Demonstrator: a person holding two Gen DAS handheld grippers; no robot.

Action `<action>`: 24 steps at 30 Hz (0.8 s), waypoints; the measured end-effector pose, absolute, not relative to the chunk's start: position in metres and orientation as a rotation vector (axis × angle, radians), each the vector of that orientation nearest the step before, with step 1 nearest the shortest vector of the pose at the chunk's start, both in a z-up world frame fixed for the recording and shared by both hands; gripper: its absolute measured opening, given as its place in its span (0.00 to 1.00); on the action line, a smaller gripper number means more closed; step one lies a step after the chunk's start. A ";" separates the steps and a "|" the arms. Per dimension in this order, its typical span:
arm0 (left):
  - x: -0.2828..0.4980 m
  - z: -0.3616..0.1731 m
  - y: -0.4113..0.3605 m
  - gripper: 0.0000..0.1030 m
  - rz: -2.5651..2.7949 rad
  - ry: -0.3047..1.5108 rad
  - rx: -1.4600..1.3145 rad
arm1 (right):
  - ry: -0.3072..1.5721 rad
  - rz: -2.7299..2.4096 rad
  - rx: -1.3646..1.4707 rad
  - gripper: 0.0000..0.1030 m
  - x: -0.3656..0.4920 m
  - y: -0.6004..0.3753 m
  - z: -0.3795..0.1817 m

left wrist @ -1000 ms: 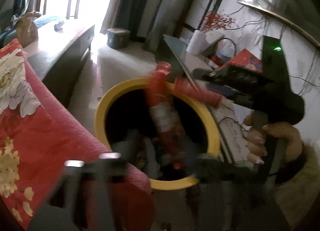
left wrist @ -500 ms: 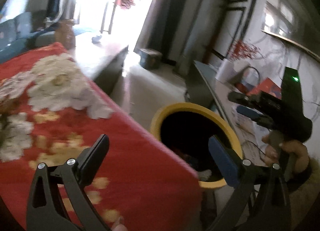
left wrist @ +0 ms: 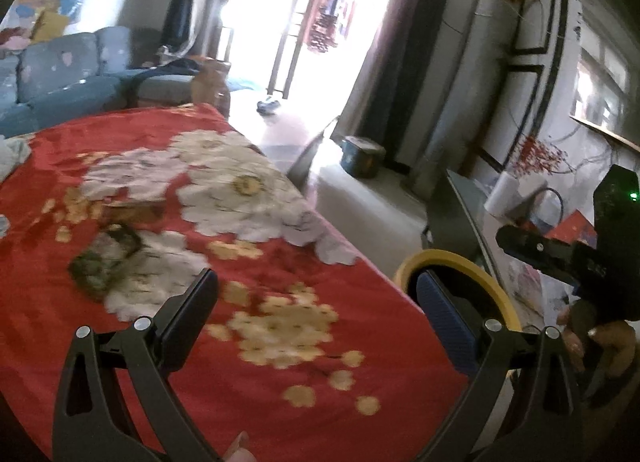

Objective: Collect trash
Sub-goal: 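Move both open grippers back to the remaining wrappers on the bedspread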

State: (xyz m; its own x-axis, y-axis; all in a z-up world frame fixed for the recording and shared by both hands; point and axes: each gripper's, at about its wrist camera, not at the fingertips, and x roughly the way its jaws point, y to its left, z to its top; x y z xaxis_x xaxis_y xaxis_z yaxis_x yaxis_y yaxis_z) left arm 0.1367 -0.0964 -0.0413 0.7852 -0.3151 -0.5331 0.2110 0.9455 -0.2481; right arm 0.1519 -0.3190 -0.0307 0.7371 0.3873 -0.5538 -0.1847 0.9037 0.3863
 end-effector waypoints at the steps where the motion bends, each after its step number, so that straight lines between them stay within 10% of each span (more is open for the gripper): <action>1: 0.136 -0.041 -0.091 0.94 -0.273 0.602 -0.184 | 0.676 0.341 0.302 0.72 0.153 -0.311 -0.029; 24: 0.145 -0.058 0.057 0.93 -0.016 0.632 -0.335 | 0.735 0.632 0.060 0.72 0.219 -0.153 -0.023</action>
State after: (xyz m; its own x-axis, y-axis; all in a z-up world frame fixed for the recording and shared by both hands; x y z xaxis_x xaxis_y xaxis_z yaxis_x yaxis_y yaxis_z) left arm 0.1447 0.0569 -0.0580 0.8088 -0.1157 -0.5766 -0.0871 0.9461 -0.3121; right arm 0.2193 -0.1532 -0.0227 0.5661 0.5573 -0.6074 -0.5167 0.8140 0.2652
